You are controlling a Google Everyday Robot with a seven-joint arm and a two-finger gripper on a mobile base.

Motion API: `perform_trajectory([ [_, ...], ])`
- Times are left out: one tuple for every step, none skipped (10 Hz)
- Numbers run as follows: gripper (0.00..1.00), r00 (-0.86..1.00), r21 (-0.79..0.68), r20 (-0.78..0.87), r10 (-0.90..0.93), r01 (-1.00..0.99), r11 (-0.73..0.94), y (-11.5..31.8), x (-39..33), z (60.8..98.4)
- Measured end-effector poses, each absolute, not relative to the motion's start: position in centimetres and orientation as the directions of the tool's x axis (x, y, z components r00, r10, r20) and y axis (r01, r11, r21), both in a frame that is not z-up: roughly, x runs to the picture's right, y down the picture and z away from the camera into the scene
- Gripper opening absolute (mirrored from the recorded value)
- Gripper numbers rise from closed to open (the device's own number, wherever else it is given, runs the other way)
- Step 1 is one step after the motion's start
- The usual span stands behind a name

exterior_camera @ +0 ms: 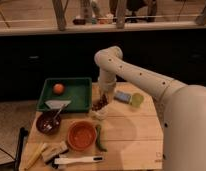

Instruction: Place grapes in paper cup

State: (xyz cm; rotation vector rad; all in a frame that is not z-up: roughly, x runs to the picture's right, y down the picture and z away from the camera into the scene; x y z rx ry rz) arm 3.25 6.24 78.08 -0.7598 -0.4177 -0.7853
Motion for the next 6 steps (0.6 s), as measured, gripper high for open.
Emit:
perform_trajectory([
  [0.8, 0.648, -0.452, 0.596, -0.475, 0.759, 0.468, 6.29, 3.29, 78.15],
  [0.8, 0.647, -0.452, 0.597, -0.474, 0.759, 0.468, 6.34, 3.28, 78.23],
  [0.8, 0.648, -0.452, 0.597, -0.473, 0.759, 0.469, 6.38, 3.32, 78.3],
  [0.8, 0.649, -0.452, 0.597, -0.471, 0.758, 0.471, 6.37, 3.43, 78.35],
  [0.8, 0.65, -0.452, 0.597, -0.471, 0.757, 0.472, 6.33, 3.53, 78.39],
  [0.8, 0.65, -0.452, 0.598, -0.469, 0.756, 0.473, 6.33, 3.64, 78.43],
])
